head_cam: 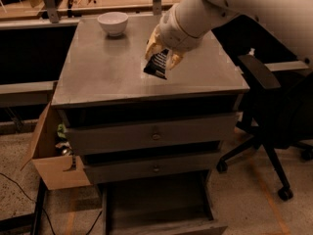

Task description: Place rxbar blueberry into bottom drawer

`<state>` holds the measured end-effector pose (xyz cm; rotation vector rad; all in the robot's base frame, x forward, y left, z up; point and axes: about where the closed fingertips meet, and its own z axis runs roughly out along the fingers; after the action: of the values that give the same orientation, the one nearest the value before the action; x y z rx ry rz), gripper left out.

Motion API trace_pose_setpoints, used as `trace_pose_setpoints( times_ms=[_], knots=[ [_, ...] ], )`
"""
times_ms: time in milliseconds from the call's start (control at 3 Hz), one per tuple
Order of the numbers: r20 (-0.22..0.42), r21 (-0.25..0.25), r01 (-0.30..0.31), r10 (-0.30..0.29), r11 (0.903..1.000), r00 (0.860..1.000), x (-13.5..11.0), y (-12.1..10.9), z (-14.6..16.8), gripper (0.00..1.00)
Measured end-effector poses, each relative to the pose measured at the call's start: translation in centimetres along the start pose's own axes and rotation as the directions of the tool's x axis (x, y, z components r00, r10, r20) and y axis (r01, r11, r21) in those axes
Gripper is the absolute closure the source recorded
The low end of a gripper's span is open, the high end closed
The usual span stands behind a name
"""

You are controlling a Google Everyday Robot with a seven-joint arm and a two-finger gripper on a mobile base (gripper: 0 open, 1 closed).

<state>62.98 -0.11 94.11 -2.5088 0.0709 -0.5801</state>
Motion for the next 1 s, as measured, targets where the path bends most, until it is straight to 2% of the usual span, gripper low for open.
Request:
trace_pose_setpoints(
  times_ms=[333,667,1000],
  knots=[
    [0.031,0.018,-0.055,0.055,0.9983,0.998,-2.8,0.0,-1.2,1.0],
    [0.046,0.088,-0.123,0.12,0.9885,0.992,-7.4,-0.4,-3.4,1.0],
    [0.072,0.189,-0.223,0.213,0.9565,0.974,-13.6,1.7,-3.5,1.0]
  ],
)
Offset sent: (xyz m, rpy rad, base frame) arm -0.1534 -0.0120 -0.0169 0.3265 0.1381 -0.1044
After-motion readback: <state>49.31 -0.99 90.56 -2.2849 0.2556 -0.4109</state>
